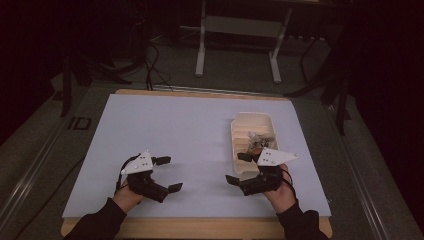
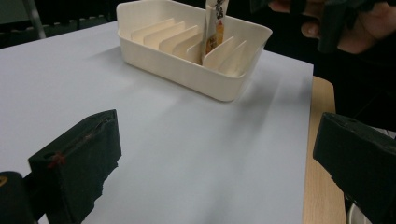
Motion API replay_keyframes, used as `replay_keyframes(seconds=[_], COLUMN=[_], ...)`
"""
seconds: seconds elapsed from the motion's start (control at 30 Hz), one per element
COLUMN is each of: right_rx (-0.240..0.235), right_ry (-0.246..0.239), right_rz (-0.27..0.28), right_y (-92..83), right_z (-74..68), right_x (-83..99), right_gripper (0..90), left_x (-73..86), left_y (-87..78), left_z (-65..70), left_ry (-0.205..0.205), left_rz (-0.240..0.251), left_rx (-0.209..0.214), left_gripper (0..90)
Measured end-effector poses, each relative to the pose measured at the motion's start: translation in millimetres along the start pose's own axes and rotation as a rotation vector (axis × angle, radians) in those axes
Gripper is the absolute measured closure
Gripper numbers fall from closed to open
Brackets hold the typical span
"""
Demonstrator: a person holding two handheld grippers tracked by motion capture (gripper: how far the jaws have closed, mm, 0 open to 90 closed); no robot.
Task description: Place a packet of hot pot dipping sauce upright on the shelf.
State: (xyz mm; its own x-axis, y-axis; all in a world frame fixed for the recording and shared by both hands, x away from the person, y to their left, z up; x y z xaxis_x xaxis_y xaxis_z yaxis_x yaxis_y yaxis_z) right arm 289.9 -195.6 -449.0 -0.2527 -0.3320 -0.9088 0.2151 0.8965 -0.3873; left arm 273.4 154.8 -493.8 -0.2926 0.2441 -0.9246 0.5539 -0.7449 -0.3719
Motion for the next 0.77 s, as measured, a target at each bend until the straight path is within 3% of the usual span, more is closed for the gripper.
replay_keyframes(seconds=[0.1,0.33,0.77], right_rx=[0.037,0.033,0.035], right_ry=[-0.017,-0.014,-0.03], right_rz=[-0.002,-0.019,-0.03], right_y=[0.1,1.6,5.2], right_z=[-5.3,-11.9,-4.4], right_x=[6.5,16.3,24.1], right_gripper=[14.2,14.3,14.7], left_x=[1.3,3.2,10.5], left_y=[1.0,1.9,8.1], left_z=[0.1,0.4,-2.1], left_ry=[0.008,0.007,-0.003], left_rz=[-0.003,-0.007,-0.044], left_rx=[-0.005,0.001,-0.007], left_gripper=[1.2,1.2,1.2])
Point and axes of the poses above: each handheld gripper's, and its own axes: y roughly forward along the jaws, x roughly out of its underside, z roughly to its right, the point moved 1 cm from there along y, roughly forward along the jaws, and after that the axes turned 10 degrees about -x, right-handed, at the moved point
